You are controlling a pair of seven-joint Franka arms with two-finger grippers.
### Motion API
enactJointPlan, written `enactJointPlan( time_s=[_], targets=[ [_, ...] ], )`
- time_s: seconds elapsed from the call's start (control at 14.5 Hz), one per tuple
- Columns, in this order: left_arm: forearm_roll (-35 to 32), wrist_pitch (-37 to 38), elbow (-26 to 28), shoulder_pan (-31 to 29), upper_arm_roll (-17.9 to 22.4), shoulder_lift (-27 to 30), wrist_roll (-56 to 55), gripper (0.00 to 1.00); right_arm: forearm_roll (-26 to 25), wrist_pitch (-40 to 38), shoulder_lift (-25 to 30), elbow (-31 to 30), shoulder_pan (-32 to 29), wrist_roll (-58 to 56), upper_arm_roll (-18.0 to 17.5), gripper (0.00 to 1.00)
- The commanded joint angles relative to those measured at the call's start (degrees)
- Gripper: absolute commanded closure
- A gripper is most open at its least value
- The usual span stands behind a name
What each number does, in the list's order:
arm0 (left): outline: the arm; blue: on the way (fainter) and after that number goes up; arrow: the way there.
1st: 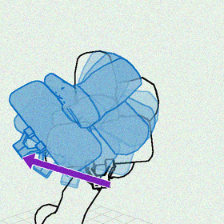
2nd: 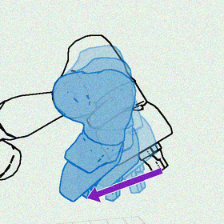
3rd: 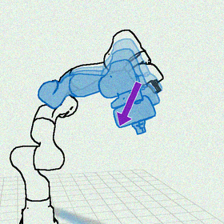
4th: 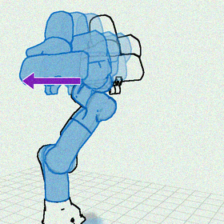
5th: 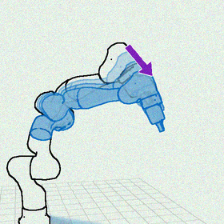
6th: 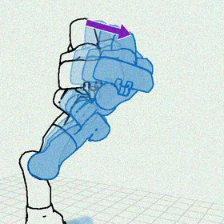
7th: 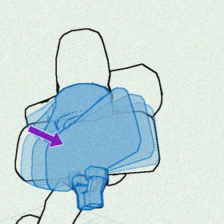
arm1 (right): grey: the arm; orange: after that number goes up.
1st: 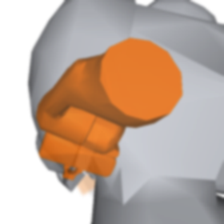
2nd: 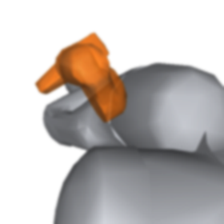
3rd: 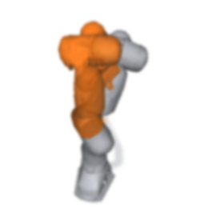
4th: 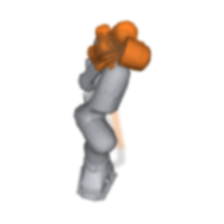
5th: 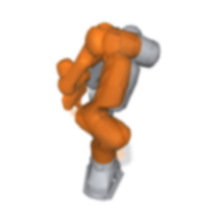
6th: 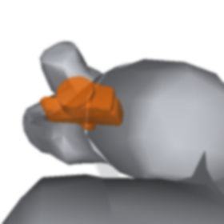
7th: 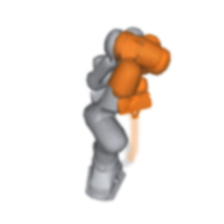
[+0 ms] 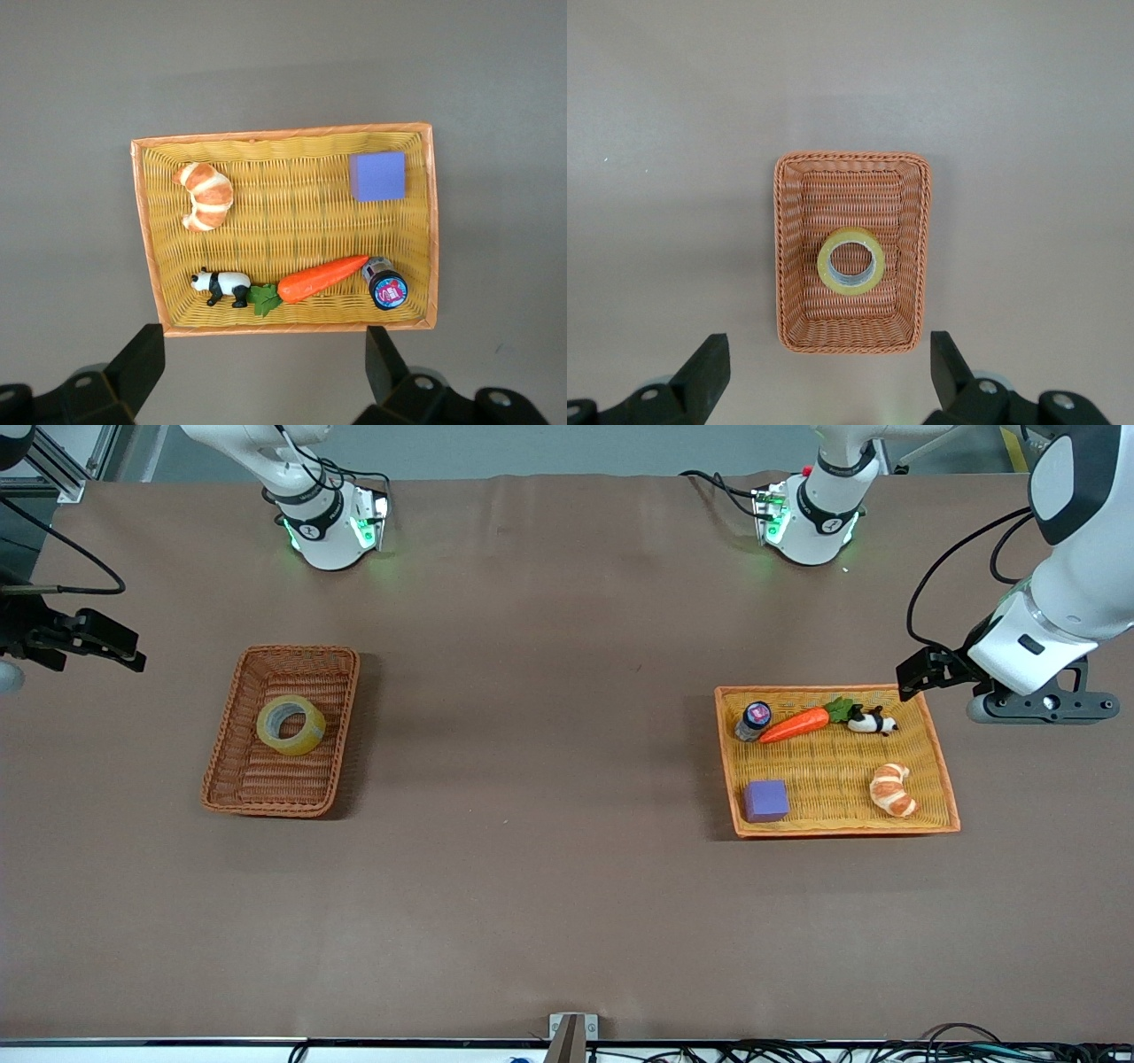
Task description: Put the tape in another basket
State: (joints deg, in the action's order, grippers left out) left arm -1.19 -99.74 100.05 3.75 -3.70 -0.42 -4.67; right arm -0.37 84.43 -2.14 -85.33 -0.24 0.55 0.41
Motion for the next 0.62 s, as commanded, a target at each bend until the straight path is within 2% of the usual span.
enactJointPlan(
  time_s=[0.0,0.55],
  targets=[
    [-1.45,-0.02,-0.82,-0.32,-0.25,-0.37,1.24,0.00,-0.07,-0.50,1.35,-0.54,-0.12,-0.55,0.12,0.00],
    [-1.36,-0.02,-1.00,-1.19,-0.25,-0.38,1.25,0.00,-0.07,-0.50,1.35,-0.19,-0.12,-0.64,0.47,0.00]
  ],
)
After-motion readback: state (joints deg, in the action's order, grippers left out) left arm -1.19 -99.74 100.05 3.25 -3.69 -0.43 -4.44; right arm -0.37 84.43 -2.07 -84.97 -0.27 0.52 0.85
